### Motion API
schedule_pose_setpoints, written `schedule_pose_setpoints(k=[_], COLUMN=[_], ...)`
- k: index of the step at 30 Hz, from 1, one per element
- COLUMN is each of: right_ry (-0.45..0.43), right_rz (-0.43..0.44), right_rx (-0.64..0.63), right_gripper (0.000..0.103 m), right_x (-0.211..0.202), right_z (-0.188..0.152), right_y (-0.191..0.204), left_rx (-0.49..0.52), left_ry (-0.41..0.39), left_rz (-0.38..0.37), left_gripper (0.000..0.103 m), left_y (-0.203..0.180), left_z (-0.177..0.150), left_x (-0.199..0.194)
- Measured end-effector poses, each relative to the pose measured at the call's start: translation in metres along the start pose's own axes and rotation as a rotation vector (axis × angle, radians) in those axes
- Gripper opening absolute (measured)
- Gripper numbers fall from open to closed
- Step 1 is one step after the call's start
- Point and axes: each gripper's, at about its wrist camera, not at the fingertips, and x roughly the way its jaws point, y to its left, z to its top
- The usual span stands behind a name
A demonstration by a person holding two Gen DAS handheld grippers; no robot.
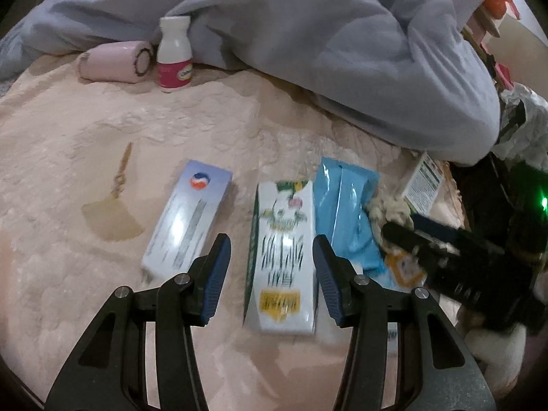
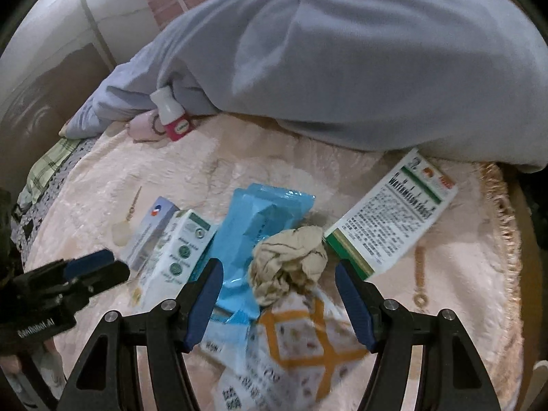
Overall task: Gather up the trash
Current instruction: 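Grasp the milk carton with the left gripper while the right gripper grasps the crumpled paper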
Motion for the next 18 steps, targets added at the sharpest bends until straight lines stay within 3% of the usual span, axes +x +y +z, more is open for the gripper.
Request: schedule_pose_setpoints(k=[3, 5, 9, 18], right_ry=[0.025, 0.026, 0.005, -0.093], right_rz=[0.015, 0.033, 0.055, 0.114], right_rx=[0.021, 0.028, 0.028, 0.003], right_gripper=[0.064, 0.051, 0.036, 0.026], right_x=[0.015, 0.018, 0.019, -0.021], right_z=[-0.001, -0.003, -0.006, -0.018], right_y=[-0.007, -0.011, -0.016, -0.016], left_rx=[-0.004, -0.007, -0.008, -0.013], left_ry=[0.026, 0.042, 0.063, 0.052], left_rz=[-0.002, -0.011, -0.007, -0.046], left_gripper=[0.048, 0.048, 0.050, 0.049], left_y=[-0.001, -0.002, -0.004, 0.004], left_z=[0.008, 0.011, 0.014, 0.004], left_x=[0.019, 0.029, 0.044, 0.021])
